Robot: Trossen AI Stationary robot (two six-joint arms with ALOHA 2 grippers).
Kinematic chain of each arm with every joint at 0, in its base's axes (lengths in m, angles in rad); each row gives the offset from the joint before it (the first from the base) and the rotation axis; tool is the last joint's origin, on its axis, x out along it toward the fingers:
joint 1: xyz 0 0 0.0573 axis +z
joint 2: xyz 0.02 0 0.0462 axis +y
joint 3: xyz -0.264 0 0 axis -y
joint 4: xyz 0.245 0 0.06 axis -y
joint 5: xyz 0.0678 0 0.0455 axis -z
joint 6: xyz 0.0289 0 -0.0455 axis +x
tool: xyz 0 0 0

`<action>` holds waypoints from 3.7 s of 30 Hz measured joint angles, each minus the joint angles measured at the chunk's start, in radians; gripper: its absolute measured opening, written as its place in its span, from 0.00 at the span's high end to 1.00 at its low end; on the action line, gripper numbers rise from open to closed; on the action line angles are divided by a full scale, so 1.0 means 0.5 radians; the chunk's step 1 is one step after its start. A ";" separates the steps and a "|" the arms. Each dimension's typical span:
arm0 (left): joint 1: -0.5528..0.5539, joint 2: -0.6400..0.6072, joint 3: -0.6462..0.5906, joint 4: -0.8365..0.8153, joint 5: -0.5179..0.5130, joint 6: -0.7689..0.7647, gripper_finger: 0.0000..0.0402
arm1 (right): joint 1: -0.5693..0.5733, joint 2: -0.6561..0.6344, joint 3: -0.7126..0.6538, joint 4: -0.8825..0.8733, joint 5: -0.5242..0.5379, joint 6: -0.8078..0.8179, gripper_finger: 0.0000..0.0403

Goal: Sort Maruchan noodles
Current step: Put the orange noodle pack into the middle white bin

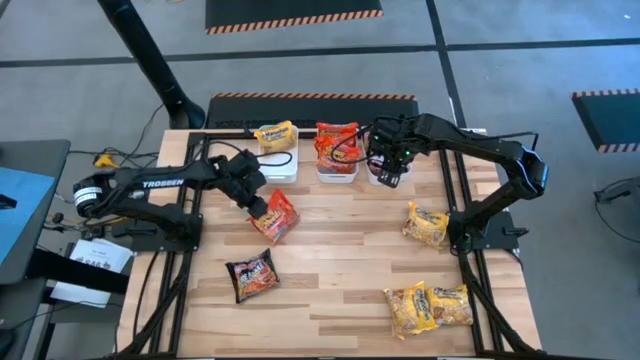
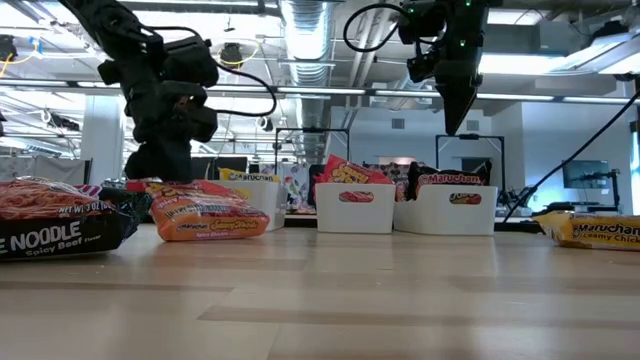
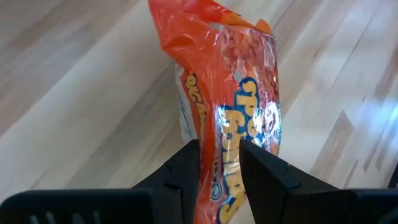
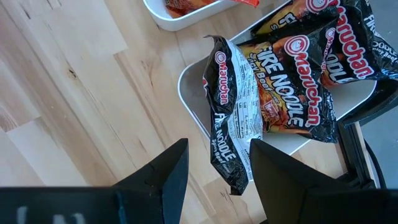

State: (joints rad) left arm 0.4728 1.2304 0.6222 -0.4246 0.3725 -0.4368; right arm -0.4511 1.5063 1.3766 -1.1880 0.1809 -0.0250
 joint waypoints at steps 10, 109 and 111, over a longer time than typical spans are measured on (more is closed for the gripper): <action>-0.001 0.159 -0.080 0.211 0.099 -0.098 0.75 | 0.001 0.001 0.000 0.000 0.000 0.000 0.51; -0.565 0.356 0.116 0.752 0.383 0.102 1.00 | 0.800 0.680 0.001 1.835 -0.780 -0.894 0.45; -0.565 0.357 0.116 0.754 0.382 0.102 1.00 | 0.810 0.706 0.001 1.867 -0.783 -0.887 0.45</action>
State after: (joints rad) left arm 0.1902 1.4090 0.6800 -0.0476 0.5633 -0.3856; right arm -0.0463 1.8593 1.3770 -0.2547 -0.2105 -0.4686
